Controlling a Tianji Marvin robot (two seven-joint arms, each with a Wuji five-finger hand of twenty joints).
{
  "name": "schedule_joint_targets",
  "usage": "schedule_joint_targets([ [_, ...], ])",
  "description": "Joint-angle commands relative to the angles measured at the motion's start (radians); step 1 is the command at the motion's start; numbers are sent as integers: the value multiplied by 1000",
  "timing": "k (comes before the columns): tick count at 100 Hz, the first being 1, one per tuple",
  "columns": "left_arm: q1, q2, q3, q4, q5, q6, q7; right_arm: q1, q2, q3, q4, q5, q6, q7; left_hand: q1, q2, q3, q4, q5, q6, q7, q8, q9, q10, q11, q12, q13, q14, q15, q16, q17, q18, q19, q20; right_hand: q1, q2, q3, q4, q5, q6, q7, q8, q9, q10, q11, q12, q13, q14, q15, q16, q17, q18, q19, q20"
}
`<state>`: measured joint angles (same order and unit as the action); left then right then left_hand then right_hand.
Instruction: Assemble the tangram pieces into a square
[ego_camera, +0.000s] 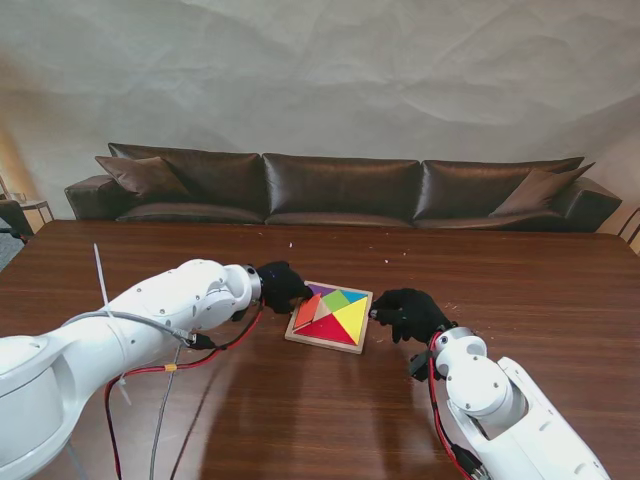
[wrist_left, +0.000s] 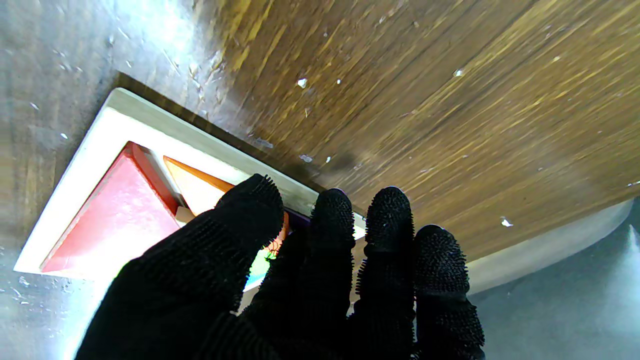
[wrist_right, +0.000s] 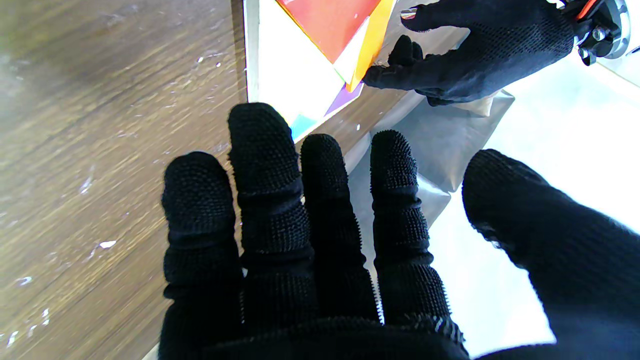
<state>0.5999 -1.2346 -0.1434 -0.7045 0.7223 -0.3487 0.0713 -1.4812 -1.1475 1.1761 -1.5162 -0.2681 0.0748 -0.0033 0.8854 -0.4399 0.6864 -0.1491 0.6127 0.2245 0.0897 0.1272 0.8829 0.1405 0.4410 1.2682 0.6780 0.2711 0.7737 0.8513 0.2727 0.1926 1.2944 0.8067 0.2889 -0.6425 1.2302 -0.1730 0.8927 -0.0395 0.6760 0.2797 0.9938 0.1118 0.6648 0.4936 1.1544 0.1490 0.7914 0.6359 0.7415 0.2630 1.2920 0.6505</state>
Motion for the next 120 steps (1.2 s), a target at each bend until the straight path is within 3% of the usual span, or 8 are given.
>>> schedule_joint_targets([
  [1, 6, 4, -10, -15, 4, -4, -20, -8, -2, 0, -7, 2, 4, 16, -10, -15, 10, -24, -26, -24, -7, -11, -14, -3, 16, -11, -11, -1, 9, 3, -18, -9, 11, 10, -5, 13, -6, -19, 12, 1, 13, -2, 26, 15, 0, 2, 28, 1, 7, 1, -108, 19, 37, -1],
  [30, 18, 40, -31, -65, 24, -9, -46, -10, -1, -1, -10, 1, 4, 19, -9, -14, 10, -24, -18, -29, 3, -12, -15, -2, 17, -14, -10, -2, 9, 3, -18, -9, 11, 10, -5, 13, -6, -18, 14, 1, 13, -1, 26, 16, 0, 3, 28, 2, 7, 1, -108, 19, 37, -1],
  [54, 24, 55, -38, -86, 33, -4, -60, -11, 0, -1, -12, 0, 6, 22, -28, -3, 6, -22, -29, -26, 2, -15, -25, -1, 18, -22, -14, -3, 4, 0, -18, -9, 11, 10, -5, 13, -6, -18, 13, 0, 12, -1, 26, 15, 0, 3, 27, 1, 6, 1, -108, 19, 37, -1],
  [63, 35, 67, -60, -107, 46, 12, -58, -11, 0, -1, -12, 0, 7, 23, -117, 32, 45, 6, -52, -36, 4, -12, -80, 17, 44, -154, -29, 5, -23, -15, -27, -9, 1, 8, -5, 14, -6, -17, 11, 2, 11, -1, 25, 15, 0, 3, 28, 3, 6, 1, -109, 19, 37, -1],
  [67, 41, 74, -75, -120, 56, 19, -56, -11, 0, -2, -12, -1, 7, 22, -173, 53, 66, 43, -64, -42, 4, -2, -113, 28, 63, -344, -36, 6, -30, -20, -32, -11, 0, 12, -5, 13, -5, -15, 8, 0, 9, -1, 26, 15, 0, 3, 27, 3, 6, 1, -109, 19, 36, -1],
  [80, 80, 105, -161, -176, 88, 29, -54, -11, -1, 0, -12, -4, 2, 15, -221, 55, 22, 46, -51, -86, 20, 34, -149, 72, -95, -562, -75, 20, -124, -78, -53, -8, -19, 13, -5, 5, -5, -15, 2, -9, 7, 0, 15, 15, -4, 2, 24, -1, 5, 1, -110, 18, 36, -1],
  [107, 219, 150, -402, -298, 108, 12, -98, -15, -7, 2, -12, -37, -28, -33, -255, 55, -51, 45, 4, -127, 47, 101, -150, 70, -222, -725, -119, 50, -283, -184, -104, 21, -134, -21, -18, -28, -2, 24, -22, -38, -13, 37, -35, 10, -4, 3, -22, 1, -7, 0, -144, 10, 22, -1],
  [120, 326, 166, -550, -379, 102, 4, -133, -15, -13, 3, -9, -51, -42, -68, -265, 51, -73, 45, 15, -132, 49, 127, -160, 70, -266, -785, -151, 55, -400, -272, -137, 45, -296, -101, -21, -51, -4, 21, -38, -55, -20, 50, -66, 4, -3, 3, -60, 10, -9, 0, -169, 13, 15, 3],
])
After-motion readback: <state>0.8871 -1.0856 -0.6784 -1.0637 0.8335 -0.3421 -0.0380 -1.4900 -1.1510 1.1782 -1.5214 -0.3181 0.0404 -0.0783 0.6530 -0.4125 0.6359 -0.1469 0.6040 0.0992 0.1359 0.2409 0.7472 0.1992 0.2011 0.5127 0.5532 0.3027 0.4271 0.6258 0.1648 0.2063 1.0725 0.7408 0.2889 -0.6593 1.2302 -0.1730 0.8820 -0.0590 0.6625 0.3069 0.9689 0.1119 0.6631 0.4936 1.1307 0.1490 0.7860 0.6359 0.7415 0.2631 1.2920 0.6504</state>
